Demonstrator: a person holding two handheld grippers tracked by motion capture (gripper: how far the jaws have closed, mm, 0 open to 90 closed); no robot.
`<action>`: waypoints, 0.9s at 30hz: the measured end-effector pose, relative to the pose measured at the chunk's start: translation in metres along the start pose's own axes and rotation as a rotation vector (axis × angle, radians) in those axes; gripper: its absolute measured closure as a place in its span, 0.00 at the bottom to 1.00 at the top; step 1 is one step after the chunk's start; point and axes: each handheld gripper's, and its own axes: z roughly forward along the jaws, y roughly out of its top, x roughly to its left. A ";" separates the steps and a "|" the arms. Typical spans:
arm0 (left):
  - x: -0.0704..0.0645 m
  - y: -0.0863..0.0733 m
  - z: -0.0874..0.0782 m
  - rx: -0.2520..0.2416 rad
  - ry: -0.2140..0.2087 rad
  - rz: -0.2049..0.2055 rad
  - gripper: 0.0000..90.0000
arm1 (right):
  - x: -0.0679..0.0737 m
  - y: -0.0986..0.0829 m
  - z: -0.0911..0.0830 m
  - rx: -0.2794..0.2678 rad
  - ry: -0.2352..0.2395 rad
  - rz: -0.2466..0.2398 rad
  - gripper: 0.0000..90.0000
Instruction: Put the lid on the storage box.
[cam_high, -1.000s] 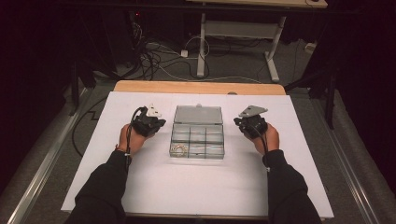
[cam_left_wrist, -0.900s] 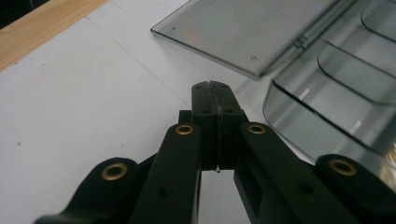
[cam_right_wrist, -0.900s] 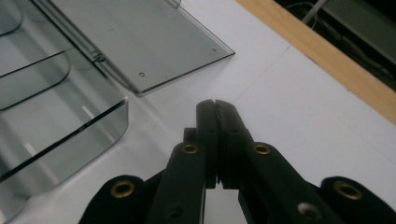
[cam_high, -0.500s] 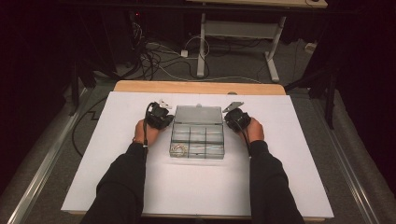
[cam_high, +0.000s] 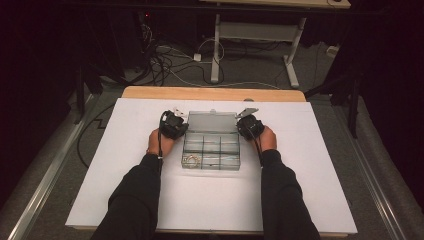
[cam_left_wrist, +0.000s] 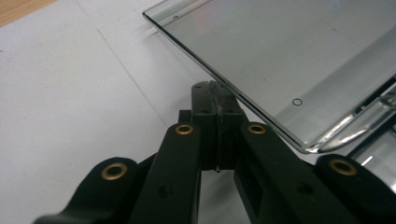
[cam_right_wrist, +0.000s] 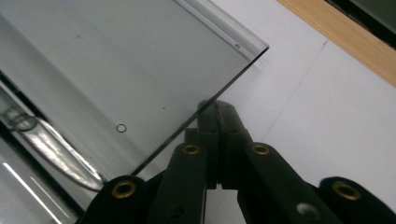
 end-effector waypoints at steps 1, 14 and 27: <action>-0.001 0.000 0.000 -0.002 0.004 0.001 0.97 | 0.000 0.000 -0.001 -0.005 0.002 0.004 1.00; -0.003 0.009 -0.011 -0.086 0.092 0.011 0.97 | 0.001 0.006 -0.016 -0.064 -0.049 0.018 1.00; -0.001 0.019 -0.025 -0.150 0.126 0.030 0.97 | -0.001 0.014 -0.029 -0.118 -0.086 0.005 1.00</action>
